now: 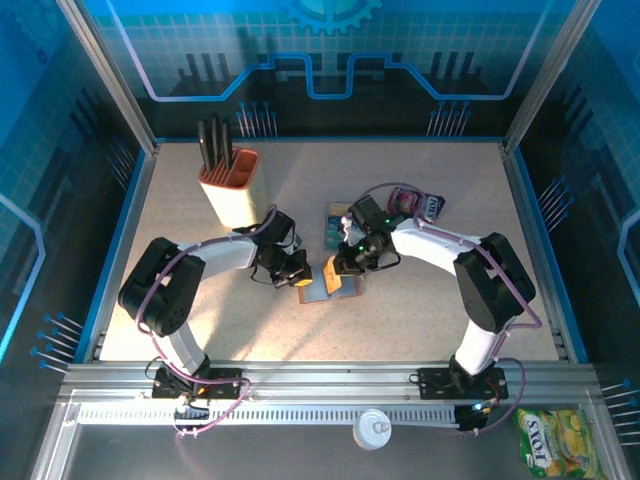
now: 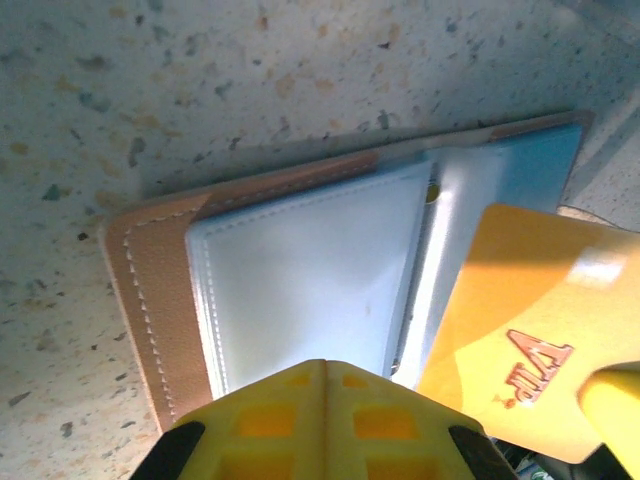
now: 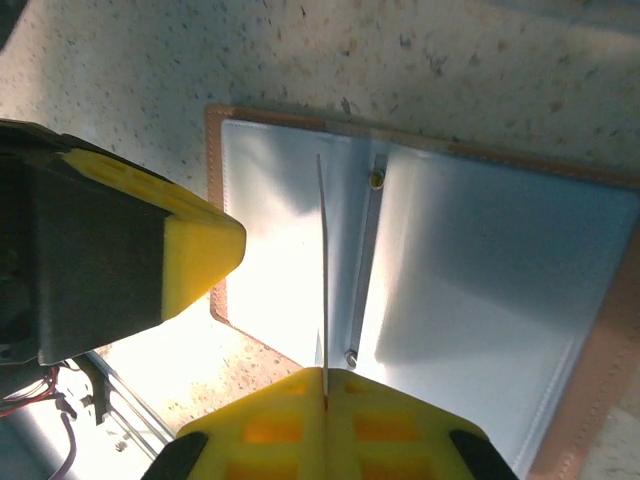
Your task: Take the credit cards out of the card holder
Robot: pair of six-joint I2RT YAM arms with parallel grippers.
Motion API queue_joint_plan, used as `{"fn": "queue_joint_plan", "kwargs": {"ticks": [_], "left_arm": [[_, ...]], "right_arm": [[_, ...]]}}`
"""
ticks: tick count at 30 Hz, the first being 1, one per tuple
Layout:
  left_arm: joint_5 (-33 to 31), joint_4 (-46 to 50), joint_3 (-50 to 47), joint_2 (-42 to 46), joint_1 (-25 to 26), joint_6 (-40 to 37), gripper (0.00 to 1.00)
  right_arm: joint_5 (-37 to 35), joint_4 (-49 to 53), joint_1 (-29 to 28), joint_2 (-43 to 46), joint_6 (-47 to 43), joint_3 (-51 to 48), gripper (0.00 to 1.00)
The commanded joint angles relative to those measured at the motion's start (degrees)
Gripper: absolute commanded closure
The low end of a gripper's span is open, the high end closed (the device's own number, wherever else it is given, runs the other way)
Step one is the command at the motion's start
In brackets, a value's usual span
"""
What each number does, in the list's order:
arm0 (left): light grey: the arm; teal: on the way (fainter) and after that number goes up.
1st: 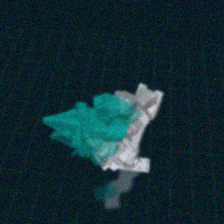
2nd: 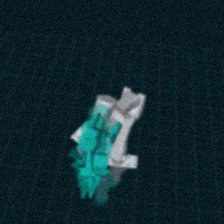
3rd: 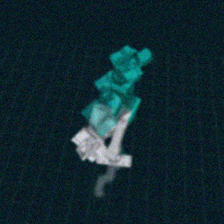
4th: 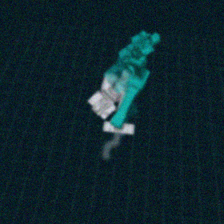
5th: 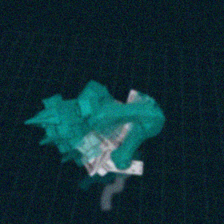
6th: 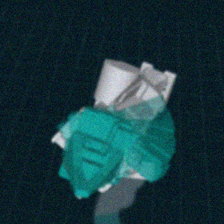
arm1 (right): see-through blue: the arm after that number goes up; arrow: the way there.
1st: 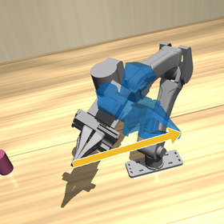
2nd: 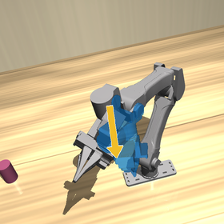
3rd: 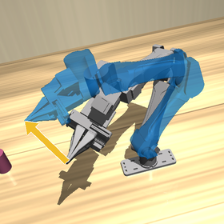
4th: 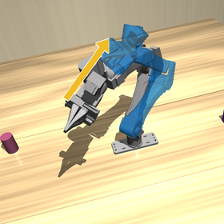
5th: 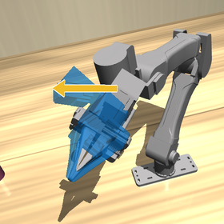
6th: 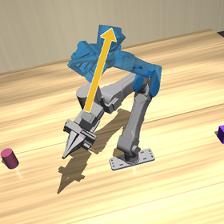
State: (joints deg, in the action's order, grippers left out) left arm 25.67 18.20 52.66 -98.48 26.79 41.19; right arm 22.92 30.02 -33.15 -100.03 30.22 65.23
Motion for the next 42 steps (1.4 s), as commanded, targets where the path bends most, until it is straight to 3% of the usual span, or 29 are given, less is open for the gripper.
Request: {"fn": "queue_joint_plan", "kwargs": {"ticks": [1,4,17,20,27,35,42], "left_arm": [[-0.3,2.6,1.6,0.9,-0.4,-1.7,1.00],[-0.4,3.3,1.6,1.6,-0.6,-2.0,1.00],[-1.1,3.5,-0.9,6.2,-1.8,-0.9,1.00],[-1.2,4.0,-0.9,6.8,-1.9,-1.1,1.00],[-1.3,4.2,-1.6,7.1,-2.3,-1.1,1.00],[-1.0,4.4,-0.5,6.1,-2.6,-1.3,1.00],[-1.0,4.8,0.1,5.6,-2.7,-1.0,1.00]], "right_arm": [[-1.6,4.8,1.4,2.7,-4.2,3.1,1.00],[-1.3,7.7,2.2,2.7,-10.8,5.6,1.00],[-8.9,26.2,3.0,-7.8,-56.3,24.8,1.00],[-13.5,30.6,2.8,-10.9,-65.2,31.0,1.00],[-16.9,35.0,5.0,-16.3,-74.5,44.3,1.00],[-17.0,40.1,7.9,-24.2,-78.5,59.5,1.00],[-16.8,42.0,9.7,-28.6,-81.8,65.1,1.00]]}}
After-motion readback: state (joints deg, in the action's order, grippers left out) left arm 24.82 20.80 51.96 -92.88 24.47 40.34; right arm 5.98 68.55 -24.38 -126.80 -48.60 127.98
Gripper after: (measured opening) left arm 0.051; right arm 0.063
